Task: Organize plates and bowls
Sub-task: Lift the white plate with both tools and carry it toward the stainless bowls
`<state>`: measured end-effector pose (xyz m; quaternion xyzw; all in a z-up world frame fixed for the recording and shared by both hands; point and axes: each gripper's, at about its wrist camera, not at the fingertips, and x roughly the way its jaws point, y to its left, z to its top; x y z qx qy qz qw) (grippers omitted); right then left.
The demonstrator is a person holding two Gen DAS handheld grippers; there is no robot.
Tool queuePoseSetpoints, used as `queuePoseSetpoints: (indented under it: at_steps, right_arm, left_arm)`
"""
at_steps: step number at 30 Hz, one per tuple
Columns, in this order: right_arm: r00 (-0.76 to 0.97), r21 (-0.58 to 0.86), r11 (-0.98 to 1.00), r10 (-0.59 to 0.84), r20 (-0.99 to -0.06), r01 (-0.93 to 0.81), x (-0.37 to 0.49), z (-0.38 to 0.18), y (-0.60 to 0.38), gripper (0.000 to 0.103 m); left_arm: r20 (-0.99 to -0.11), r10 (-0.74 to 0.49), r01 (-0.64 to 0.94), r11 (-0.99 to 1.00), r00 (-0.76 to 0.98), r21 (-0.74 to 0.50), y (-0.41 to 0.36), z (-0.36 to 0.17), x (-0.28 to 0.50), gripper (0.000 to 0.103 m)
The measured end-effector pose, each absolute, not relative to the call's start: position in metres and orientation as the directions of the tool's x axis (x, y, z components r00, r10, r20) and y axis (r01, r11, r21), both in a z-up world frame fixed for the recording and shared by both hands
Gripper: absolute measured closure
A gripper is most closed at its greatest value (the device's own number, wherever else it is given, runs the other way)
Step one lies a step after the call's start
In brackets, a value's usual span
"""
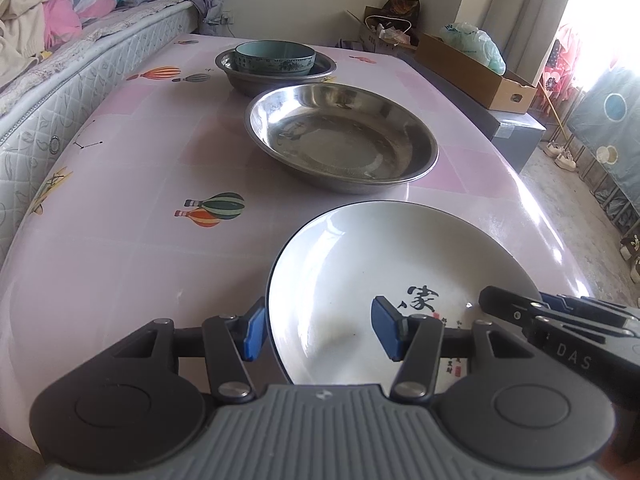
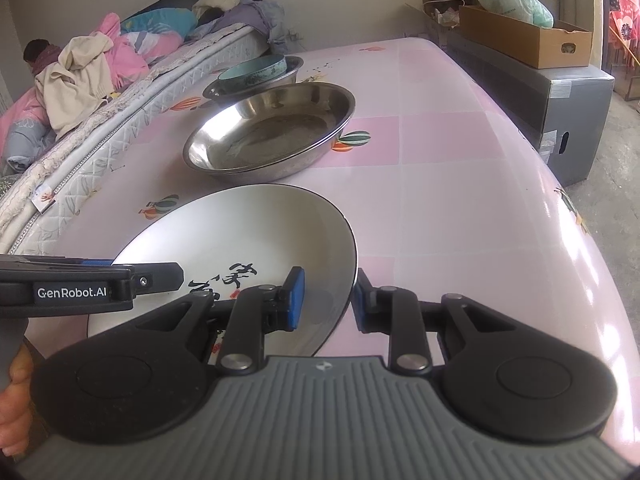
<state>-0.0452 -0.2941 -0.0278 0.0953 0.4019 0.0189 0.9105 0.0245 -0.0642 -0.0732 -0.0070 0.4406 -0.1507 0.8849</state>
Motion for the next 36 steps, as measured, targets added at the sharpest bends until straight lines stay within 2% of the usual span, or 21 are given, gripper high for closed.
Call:
queuePoseSetpoints:
  at_steps: [8,14,26,36]
  right_arm:
    - [0.680,0.203,0.978,0.117,-0.724,0.049,-0.049,-0.025,-0.295,0.079]
    - [0.679,0.244,0.967,0.133,-0.722,0.069,-0.048,-0.026,-0.304,0.079]
    - [0.682,0.271,0.959,0.146,-0.717,0.080,-0.045,-0.038,-0.309,0.078]
    - [0.689,0.276,0.959,0.154,-0.708,0.070,-0.046,-0.041,-0.310,0.079]
  left_arm:
    - [-0.778,-0.280,0.253,0.954,0.563,-0.161,-0.062,-0.072,0.022,0.048]
    - [-0.769,-0.341,0.249,0.938,0.541,-0.240,-0.053,-0.077,0.025,0.048]
    - [-0.748,-0.322,0.314,0.936,0.580,-0.159,-0.062,-0.078,0.019,0.048]
    - [-0.758,-0.333,0.335,0.929,0.560,-0.160,-0.062,-0.087,0.027,0.047]
